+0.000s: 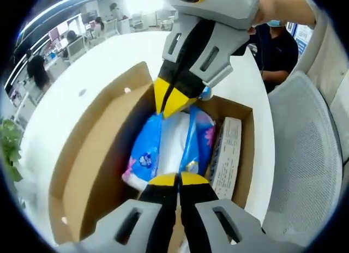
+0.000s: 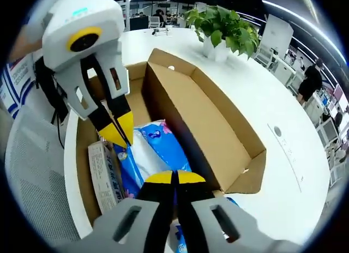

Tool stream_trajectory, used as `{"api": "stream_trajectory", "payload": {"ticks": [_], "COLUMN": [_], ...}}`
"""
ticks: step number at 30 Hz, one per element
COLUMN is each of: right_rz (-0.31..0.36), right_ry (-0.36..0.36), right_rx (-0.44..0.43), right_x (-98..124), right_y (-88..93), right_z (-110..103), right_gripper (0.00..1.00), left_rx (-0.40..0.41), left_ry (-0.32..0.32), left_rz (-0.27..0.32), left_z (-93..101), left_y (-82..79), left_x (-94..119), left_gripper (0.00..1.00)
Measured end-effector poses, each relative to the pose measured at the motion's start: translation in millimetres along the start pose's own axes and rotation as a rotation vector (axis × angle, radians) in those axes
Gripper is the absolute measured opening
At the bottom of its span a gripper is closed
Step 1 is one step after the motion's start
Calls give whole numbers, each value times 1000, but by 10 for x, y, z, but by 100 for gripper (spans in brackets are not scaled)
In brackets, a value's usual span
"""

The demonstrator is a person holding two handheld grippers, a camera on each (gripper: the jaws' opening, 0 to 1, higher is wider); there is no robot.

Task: Operate the shoe box by opening the lid, removing the specified soft item, and placing it in the target area until the item is outside and the box remains undamaged.

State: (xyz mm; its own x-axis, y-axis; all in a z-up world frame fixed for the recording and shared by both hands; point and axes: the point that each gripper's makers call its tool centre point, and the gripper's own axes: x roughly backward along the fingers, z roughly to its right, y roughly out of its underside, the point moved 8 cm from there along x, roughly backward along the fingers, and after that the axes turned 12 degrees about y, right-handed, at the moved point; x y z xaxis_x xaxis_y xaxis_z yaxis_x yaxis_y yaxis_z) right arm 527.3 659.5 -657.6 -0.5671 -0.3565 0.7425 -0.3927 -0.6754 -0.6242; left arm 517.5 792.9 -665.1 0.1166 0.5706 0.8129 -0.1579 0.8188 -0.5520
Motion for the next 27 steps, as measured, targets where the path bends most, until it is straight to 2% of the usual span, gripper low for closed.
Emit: {"api": "stream_trajectory", "payload": {"ticks": [7, 18, 27], "right_rz": [32, 93, 128], "right_ry": [10, 19, 45], "right_rx": [10, -22, -11], "right_x": [135, 378, 606], "right_y": [-118, -292, -328], "right_z": [5, 44, 148], "right_gripper": [0, 0, 0], "left_rx": [-2, -3, -24], "left_ry": [-21, -47, -41], "left_rz": [17, 55, 73], "left_z": [74, 193, 286], "left_y": [-63, -186, -404], "left_x": [175, 450, 596], "left_gripper": [0, 0, 0]}}
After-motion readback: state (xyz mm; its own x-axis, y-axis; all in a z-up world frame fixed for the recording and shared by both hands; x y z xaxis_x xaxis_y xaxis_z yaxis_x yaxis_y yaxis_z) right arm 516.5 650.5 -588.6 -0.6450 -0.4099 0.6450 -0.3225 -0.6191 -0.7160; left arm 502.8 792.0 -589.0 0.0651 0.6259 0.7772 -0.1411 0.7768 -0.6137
